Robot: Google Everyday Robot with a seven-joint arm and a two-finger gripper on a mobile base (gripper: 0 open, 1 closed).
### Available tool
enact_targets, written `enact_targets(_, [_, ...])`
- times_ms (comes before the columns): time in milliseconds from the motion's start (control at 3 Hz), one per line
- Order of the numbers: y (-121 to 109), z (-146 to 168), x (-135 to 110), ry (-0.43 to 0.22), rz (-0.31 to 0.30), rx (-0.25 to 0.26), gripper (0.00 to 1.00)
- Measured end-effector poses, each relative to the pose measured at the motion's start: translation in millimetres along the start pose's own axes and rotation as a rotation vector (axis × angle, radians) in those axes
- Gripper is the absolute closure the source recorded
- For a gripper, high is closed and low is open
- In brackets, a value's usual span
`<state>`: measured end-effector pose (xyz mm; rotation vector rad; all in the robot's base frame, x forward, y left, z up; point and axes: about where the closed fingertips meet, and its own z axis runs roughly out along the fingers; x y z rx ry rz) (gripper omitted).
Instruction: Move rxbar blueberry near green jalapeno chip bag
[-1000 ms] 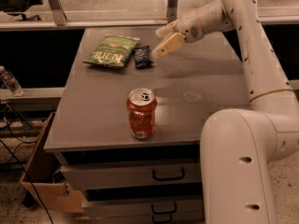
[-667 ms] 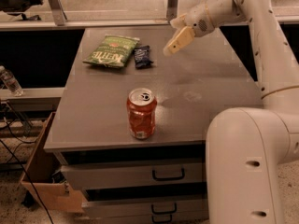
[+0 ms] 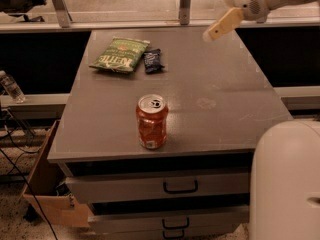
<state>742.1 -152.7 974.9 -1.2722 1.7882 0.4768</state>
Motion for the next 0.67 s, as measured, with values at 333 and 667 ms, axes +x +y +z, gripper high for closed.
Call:
enact_targets(333, [-23.6,-76.3,0.3,-0.091,0.011,0.167,0.0])
enact_targets(667, [-23.6,-76.1,0.3,-0.091,0.011,0.167,0.0])
